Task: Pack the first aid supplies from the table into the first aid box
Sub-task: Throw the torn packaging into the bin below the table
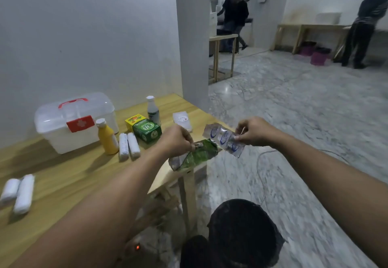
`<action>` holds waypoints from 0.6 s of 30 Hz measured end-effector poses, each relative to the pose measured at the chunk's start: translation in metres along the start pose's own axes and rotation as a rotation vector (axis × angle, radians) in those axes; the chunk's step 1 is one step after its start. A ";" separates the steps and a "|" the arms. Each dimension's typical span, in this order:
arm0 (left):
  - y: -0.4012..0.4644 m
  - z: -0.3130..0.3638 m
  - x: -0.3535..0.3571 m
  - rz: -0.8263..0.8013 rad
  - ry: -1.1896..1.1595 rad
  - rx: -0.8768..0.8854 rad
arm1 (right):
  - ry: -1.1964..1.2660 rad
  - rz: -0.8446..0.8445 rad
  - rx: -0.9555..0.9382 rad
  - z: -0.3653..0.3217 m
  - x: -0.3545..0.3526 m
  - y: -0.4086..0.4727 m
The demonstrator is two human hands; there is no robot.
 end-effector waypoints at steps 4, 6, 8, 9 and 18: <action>-0.005 0.041 0.045 -0.119 -0.076 0.019 | 0.055 -0.030 0.198 0.054 -0.019 -0.035; -0.004 0.053 0.079 -0.192 -0.060 0.013 | 0.056 -0.065 0.278 0.080 -0.019 -0.053; -0.002 0.054 0.116 -0.261 -0.036 -0.017 | 0.066 -0.119 0.347 0.106 -0.009 -0.069; -0.001 0.051 0.135 -0.289 -0.020 -0.036 | 0.064 -0.142 0.374 0.117 -0.002 -0.076; 0.032 -0.012 0.276 -0.357 0.135 -0.194 | 0.047 -0.263 0.550 0.206 0.108 -0.106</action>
Point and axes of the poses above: each hand's wrist, its own y-axis towards the middle knuckle, its own x-axis out of the palm, z = x × y, the point moved 10 cm from there along y, towards the middle knuckle, and after that the axes turned 12 degrees about -x, right-handed, at the moved point
